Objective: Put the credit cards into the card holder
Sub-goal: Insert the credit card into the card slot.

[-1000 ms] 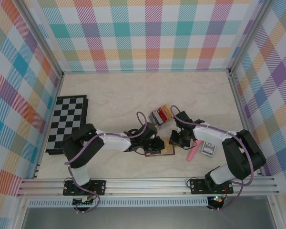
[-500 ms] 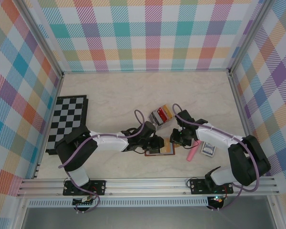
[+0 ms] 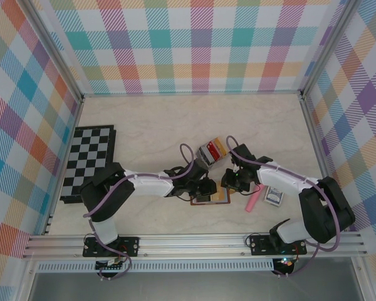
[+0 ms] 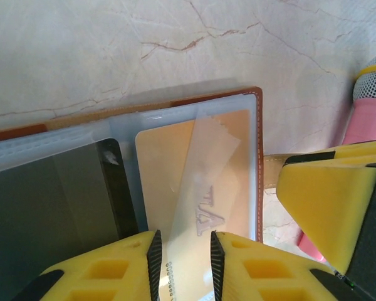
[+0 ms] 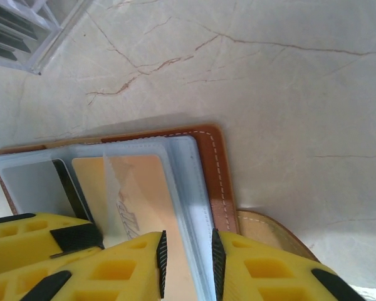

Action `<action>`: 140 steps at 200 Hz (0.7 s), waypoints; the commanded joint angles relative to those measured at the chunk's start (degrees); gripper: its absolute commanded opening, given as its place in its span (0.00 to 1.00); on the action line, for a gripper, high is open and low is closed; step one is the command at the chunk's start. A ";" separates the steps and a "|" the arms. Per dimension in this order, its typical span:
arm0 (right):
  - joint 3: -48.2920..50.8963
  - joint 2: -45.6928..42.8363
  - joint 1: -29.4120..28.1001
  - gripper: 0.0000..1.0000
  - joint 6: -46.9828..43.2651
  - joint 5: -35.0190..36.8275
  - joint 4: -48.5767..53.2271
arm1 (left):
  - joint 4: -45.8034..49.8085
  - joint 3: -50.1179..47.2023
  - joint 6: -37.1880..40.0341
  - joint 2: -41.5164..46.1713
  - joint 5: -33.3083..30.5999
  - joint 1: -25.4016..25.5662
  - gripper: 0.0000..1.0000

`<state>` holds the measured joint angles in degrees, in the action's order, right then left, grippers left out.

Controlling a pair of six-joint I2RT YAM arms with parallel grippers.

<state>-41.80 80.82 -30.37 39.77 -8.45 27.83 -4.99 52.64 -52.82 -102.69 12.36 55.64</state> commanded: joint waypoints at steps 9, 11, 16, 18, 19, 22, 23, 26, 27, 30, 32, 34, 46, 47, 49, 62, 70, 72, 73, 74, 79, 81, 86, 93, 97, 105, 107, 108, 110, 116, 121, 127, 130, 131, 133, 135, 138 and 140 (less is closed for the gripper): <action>0.02 0.83 -0.26 0.27 -0.46 -1.89 -0.93 | -0.36 2.00 1.15 -2.08 2.10 0.97 0.29; 0.02 0.94 -0.23 0.27 -0.48 -1.92 -0.94 | -0.43 2.06 1.14 -2.18 2.29 0.96 0.29; 0.06 0.90 -0.22 0.27 -0.48 -1.92 -0.92 | -0.66 2.24 1.14 -2.51 2.69 0.96 0.28; 0.06 0.92 -0.22 0.27 -0.48 -1.92 -0.93 | -0.70 2.23 1.14 -2.56 2.85 0.96 0.29; 0.10 0.92 -0.22 0.27 -0.48 -1.92 -0.89 | -0.76 2.26 1.14 -2.62 2.89 0.96 0.29; 0.04 0.92 -0.22 0.27 -0.48 -1.92 -0.93 | -0.80 2.33 1.14 -2.72 3.05 0.96 0.29; 0.00 0.92 -0.22 0.27 -0.44 -1.92 -0.81 | -0.85 2.35 1.14 -2.75 3.08 0.96 0.29; 0.05 0.90 -0.22 0.27 -0.48 -1.92 -0.88 | -0.89 2.42 1.14 -2.85 3.23 0.96 0.29; 0.05 0.87 -0.26 0.27 -0.48 -1.92 -0.87 | -0.89 2.44 1.18 -2.90 3.26 0.96 0.29; 0.04 0.82 -0.28 0.27 -0.48 -1.86 -0.79 | -0.96 2.46 1.14 -3.01 3.28 0.99 0.29; -0.06 0.83 -0.23 0.27 -0.48 -1.84 -0.70 | -0.91 2.51 1.14 -3.03 3.28 0.97 0.29; -0.11 0.83 -0.22 0.27 -0.46 -1.79 -0.57 | -0.90 2.50 1.09 -3.04 3.22 0.97 0.29; -0.34 0.46 -0.26 0.27 -0.57 -1.43 -0.03 | -1.43 2.17 0.97 -2.49 3.03 0.96 0.29; -0.36 0.43 -0.24 0.27 -0.57 -1.37 0.04 | -1.47 2.10 0.92 -2.37 3.02 0.96 0.29; -0.38 0.27 -0.22 0.27 -0.57 -1.15 0.16 | -1.54 2.00 0.89 -2.23 2.96 0.96 0.29; -0.89 -0.66 -0.22 0.28 -0.53 0.40 1.31 | -0.52 1.77 1.34 -0.77 1.74 0.99 0.29; -1.44 -1.48 -0.22 0.28 -0.78 1.69 2.31 | 0.70 1.57 1.65 0.59 0.25 0.96 0.29; -1.62 -1.63 -0.24 0.28 -0.93 2.03 2.68 | 0.91 1.52 1.73 1.06 -0.18 0.96 0.29; -1.75 -1.76 -0.23 0.29 -0.93 2.25 2.81 | 1.06 1.37 1.74 1.25 -0.18 0.96 0.29; -1.86 -1.87 -0.22 0.29 -0.97 2.45 3.00 | 1.14 1.30 1.75 1.44 -0.29 0.96 0.29; -2.49 -2.33 -0.18 0.29 -1.39 3.38 3.73 | 1.73 0.90 1.84 2.58 -1.35 0.96 0.30; -2.80 -2.57 -0.21 0.29 -1.48 3.77 4.12 | 1.96 0.71 1.91 3.05 -1.83 0.96 0.30; -3.50 -3.01 -0.22 0.29 -2.02 4.52 4.74 | 2.59 0.33 1.94 4.22 -2.99 0.89 0.31; -4.66 -3.65 -0.22 0.30 -2.79 5.45 5.74 | 3.54 -0.33 2.09 5.95 -4.55 0.79 0.32; -5.36 -3.94 -0.22 0.31 -3.28 6.01 6.30 | 3.89 -0.76 2.10 6.99 -5.29 0.66 0.33; -6.91 -4.36 -0.22 0.32 -4.42 6.74 7.13 | 4.66 -1.57 2.06 8.93 -6.80 0.32 0.34; -7.25 -4.42 -0.17 0.32 -4.78 6.88 7.32 | 4.82 -1.82 2.03 9.40 -7.19 0.21 0.35; -7.42 -4.47 -0.24 0.33 -4.92 6.92 7.41 | 4.91 -1.96 2.02 9.73 -7.36 0.15 0.35; -7.84 -4.51 -0.22 0.33 -5.24 7.01 7.45 | 5.02 -2.22 1.97 10.20 -7.75 0.04 0.35; -8.91 -4.57 -0.22 0.34 -6.23 7.31 7.82 | 5.33 -3.02 1.81 11.52 -8.76 -0.40 0.37; -9.92 -4.46 -0.22 0.35 -7.01 7.54 8.13 | 5.77 -3.65 1.55 12.65 -9.52 -0.92 0.38; -10.97 -4.21 -0.22 0.36 -7.98 7.73 8.20 | 6.25 -4.40 1.18 13.78 -10.33 -1.55 0.40; -11.53 -4.06 -0.24 0.36 -8.46 7.74 8.22 | 6.47 -4.85 0.89 14.37 -10.72 -1.98 0.40; -11.67 -3.99 -0.23 0.37 -8.69 7.74 8.21 | 6.52 -4.97 0.84 14.54 -10.79 -2.13 0.40; -12.02 -3.82 -0.22 0.37 -8.95 7.68 8.20 | 6.61 -5.33 0.67 14.89 -10.91 -2.45 0.41; -12.35 -3.65 -0.22 0.37 -9.30 7.60 8.22 | 6.56 -5.70 0.49 15.24 -11.05 -2.70 0.41; -12.86 -3.34 -0.23 0.37 -9.82 7.45 8.14 | 6.50 -6.21 0.21 15.77 -11.14 -3.15 0.41; -13.22 -3.13 -0.22 0.37 -10.16 7.28 8.18 | 6.40 -6.58 0.11 16.10 -11.29 -3.51 0.42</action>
<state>-50.48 77.41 -30.37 35.09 -2.74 33.89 -1.43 49.63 -51.79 -91.15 6.17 54.76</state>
